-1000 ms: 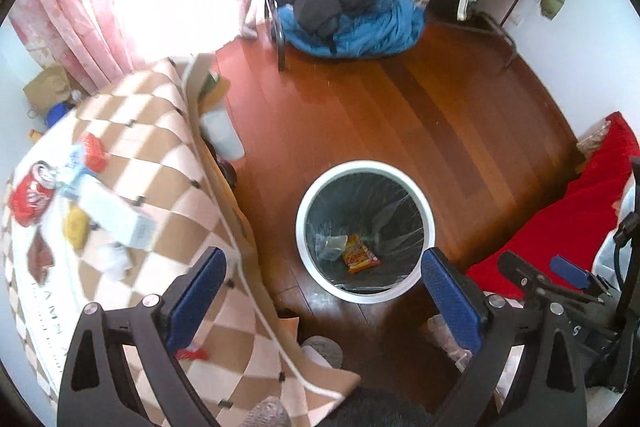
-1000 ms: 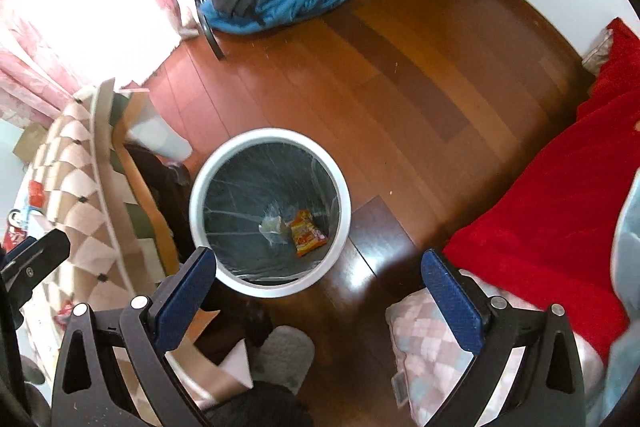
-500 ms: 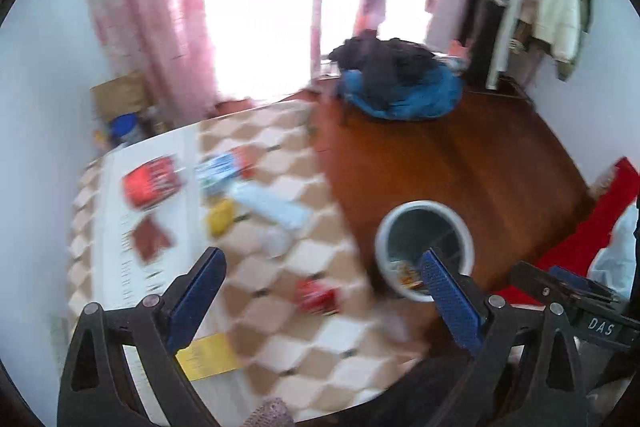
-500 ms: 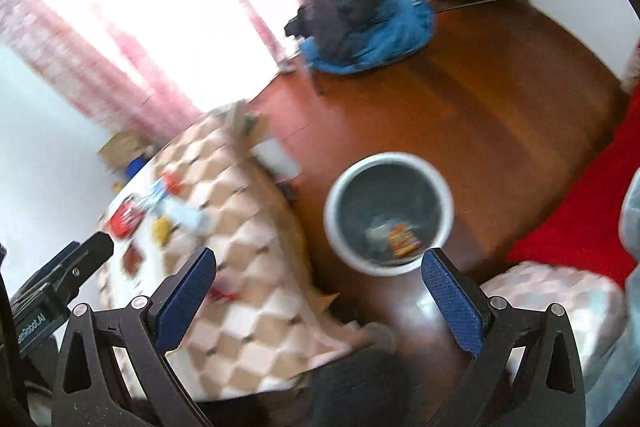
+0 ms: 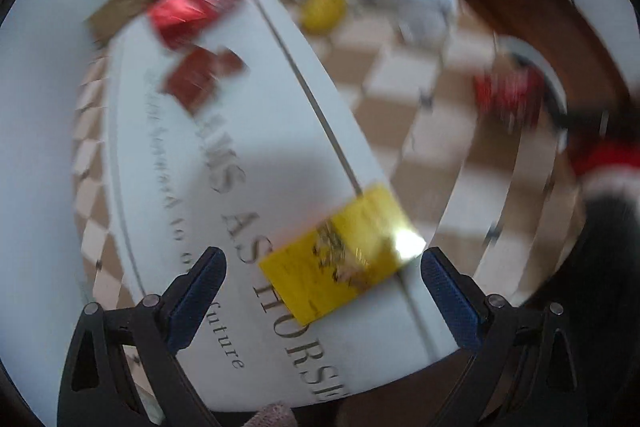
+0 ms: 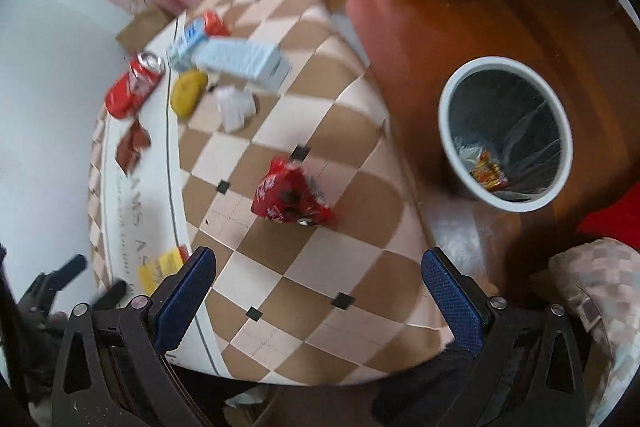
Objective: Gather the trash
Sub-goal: 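Grasp the yellow card box with the left gripper while the right grasps the red wrapper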
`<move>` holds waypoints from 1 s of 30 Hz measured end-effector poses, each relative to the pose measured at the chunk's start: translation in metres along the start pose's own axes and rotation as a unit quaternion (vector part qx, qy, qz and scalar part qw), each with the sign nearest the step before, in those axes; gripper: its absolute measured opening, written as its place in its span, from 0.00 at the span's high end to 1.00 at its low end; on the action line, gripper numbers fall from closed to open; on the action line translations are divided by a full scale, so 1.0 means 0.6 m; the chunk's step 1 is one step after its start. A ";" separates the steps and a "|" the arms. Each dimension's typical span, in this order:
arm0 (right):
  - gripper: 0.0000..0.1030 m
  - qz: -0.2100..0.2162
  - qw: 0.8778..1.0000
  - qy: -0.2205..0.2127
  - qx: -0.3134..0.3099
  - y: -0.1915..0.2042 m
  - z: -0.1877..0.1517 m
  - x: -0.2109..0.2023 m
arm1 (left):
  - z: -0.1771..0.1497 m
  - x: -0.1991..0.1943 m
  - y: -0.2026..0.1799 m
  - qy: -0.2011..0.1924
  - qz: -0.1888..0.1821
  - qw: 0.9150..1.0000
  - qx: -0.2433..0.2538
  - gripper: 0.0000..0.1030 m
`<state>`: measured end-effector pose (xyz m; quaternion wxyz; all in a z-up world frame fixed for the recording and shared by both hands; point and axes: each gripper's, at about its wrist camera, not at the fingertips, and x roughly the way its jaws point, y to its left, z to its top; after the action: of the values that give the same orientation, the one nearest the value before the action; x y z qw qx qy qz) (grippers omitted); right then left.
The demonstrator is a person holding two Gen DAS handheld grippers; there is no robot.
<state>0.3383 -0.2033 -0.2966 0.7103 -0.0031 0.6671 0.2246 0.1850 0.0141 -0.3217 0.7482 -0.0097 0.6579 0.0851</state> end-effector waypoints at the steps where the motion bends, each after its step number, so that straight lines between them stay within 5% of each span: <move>1: 0.00 -0.004 1.000 0.007 -0.004 0.006 -0.001 0.011 | -0.003 0.017 -0.008 0.013 -0.001 1.000 0.028 0.03; 5: 0.00 -0.013 1.000 0.019 -0.015 0.018 -0.002 0.033 | -0.002 0.057 -0.033 0.032 0.022 0.994 0.106 0.04; 8: 0.00 -0.019 0.999 0.022 -0.021 0.018 0.003 0.039 | 0.007 0.070 -0.034 0.032 0.012 0.993 0.117 0.08; 10: 0.00 -0.022 0.999 0.024 -0.024 0.020 0.010 0.042 | 0.017 0.066 -0.022 0.027 -0.028 0.995 0.090 0.32; 16: 0.11 -0.022 0.999 0.012 -0.025 0.027 0.031 0.050 | 0.038 0.076 0.054 0.025 -0.031 0.997 -0.060 0.35; 21: 0.27 -0.024 0.999 0.008 -0.033 0.040 0.043 0.063 | 0.030 0.083 0.136 0.009 -0.033 0.975 -0.220 0.35; 30: 0.70 -0.022 0.998 0.006 -0.057 0.061 0.038 0.088 | 0.015 0.108 0.106 0.000 -0.006 0.986 -0.169 0.33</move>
<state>0.3489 -0.1470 -0.3333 0.7101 -0.0593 0.6570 0.2462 0.1926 0.0856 -0.3783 0.7360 -0.1400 0.6341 0.1912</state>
